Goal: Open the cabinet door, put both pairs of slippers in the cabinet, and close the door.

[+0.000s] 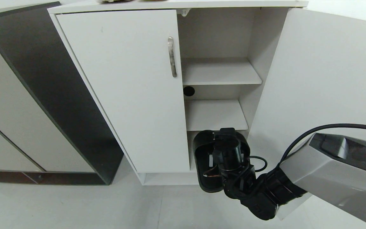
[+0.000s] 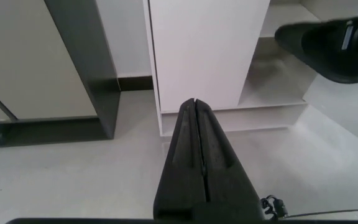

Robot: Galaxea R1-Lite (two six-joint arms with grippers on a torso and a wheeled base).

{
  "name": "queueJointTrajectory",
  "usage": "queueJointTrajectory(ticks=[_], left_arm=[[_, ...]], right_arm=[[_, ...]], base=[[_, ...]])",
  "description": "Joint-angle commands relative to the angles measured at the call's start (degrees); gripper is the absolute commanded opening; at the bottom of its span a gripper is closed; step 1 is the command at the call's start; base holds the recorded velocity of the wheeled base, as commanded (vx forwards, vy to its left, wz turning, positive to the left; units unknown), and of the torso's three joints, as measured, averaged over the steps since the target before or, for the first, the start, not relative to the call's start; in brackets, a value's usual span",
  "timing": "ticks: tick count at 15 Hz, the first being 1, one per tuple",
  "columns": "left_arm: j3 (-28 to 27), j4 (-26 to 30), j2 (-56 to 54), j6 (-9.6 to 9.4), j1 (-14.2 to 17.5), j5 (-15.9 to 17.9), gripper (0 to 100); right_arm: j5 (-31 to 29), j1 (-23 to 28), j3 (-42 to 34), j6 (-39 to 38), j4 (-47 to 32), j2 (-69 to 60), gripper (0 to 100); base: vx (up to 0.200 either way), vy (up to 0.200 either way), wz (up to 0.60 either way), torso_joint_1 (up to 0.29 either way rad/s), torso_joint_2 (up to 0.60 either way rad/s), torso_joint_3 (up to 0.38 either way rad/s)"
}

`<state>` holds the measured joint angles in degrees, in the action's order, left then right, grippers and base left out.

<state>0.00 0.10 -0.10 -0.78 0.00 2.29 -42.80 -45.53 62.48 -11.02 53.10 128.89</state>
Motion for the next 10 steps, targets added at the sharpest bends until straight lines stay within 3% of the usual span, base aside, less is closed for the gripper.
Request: queueJointTrajectory(ticks=[1, 3, 6, 10], left_arm=[[0.0, -0.01, 0.1, -0.01, 0.0, -0.01, 0], [0.0, -0.1, 0.1, -0.01, 0.0, -0.01, 0], [0.0, -0.01, 0.1, 0.08, 0.0, -0.01, 0], [0.0, -0.01, 0.1, -0.1, 0.0, -0.01, 0]], right_arm=[[-0.97, -0.08, -2.97, 4.34, 6.14, -0.22, 0], [-1.76, -0.08, -5.35, 9.09, 15.72, -0.04, 0], [-1.67, 0.18, -5.08, 8.38, 16.33, 0.66, 0], [-1.5, 1.41, -3.68, 8.38, 18.35, 2.68, 0]], base=[[0.0, 0.0, 0.0, 0.007, 0.0, -0.198], [0.0, 0.0, 0.0, 0.005, 0.0, -0.195], [0.0, 0.0, 0.0, -0.001, 0.01, -0.186], [0.0, 0.0, 0.0, 0.0, 0.0, -0.036]])
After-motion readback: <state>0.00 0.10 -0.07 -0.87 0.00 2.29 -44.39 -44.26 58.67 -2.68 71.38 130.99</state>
